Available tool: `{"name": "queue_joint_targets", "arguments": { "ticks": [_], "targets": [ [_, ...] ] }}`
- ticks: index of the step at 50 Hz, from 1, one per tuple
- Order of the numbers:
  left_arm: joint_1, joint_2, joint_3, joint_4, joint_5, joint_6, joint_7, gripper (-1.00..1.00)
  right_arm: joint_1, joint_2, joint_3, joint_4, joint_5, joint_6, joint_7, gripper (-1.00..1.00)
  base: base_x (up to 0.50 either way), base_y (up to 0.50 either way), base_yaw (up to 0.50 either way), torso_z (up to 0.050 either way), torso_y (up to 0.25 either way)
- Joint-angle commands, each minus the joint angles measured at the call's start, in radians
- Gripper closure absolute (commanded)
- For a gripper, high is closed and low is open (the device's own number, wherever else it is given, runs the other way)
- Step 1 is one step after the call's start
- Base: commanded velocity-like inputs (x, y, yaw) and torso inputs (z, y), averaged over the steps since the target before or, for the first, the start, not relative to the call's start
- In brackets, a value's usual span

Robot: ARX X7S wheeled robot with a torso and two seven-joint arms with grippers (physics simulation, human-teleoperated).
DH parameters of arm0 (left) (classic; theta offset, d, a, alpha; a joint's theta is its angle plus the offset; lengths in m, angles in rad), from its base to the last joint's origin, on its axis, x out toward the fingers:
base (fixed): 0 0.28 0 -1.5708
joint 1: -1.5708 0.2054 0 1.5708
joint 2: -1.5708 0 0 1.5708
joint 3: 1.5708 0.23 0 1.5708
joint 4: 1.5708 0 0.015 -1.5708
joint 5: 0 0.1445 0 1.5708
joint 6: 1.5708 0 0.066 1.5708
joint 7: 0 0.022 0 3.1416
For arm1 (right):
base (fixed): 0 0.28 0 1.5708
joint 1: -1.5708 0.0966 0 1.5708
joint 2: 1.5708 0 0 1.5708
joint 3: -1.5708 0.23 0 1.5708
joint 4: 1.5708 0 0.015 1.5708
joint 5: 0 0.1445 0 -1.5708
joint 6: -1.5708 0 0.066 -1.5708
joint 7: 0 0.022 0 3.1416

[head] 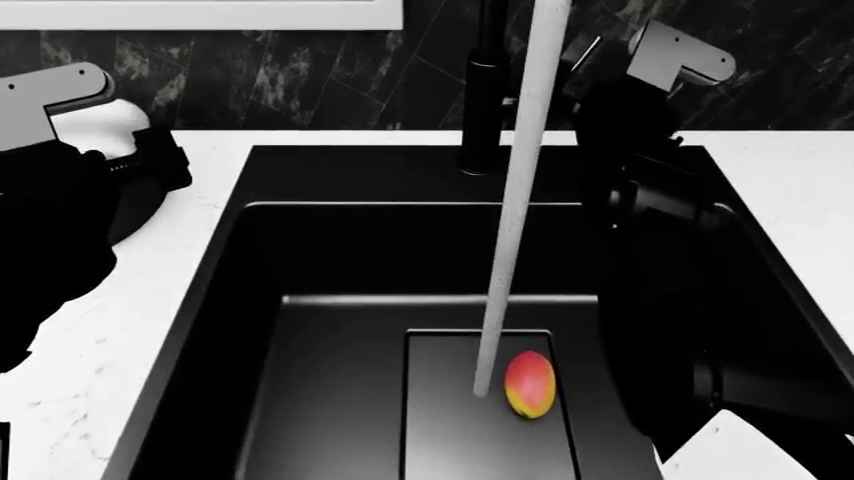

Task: Pick the mango from the counter and place it in the sink. Then turn on the sink faucet.

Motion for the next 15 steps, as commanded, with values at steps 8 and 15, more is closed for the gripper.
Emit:
{"name": "queue_joint_targets", "arguments": {
  "ticks": [8,15],
  "targets": [
    [0.001,0.003,0.007,-0.009,-0.009,0.0,0.002,-1.0,-0.012,0.056,0.07,0.0,-0.057,-0.016,0.191,-1.0,0.0,0.0,0.0,0.0,-0.002],
    [0.001,0.008,0.009,-0.012,-0.008,0.003,0.005,-1.0,-0.009,0.057,0.071,0.0,-0.062,-0.02,0.193,-1.0,0.0,0.0,-0.01,0.0,0.0]
  ]
}}
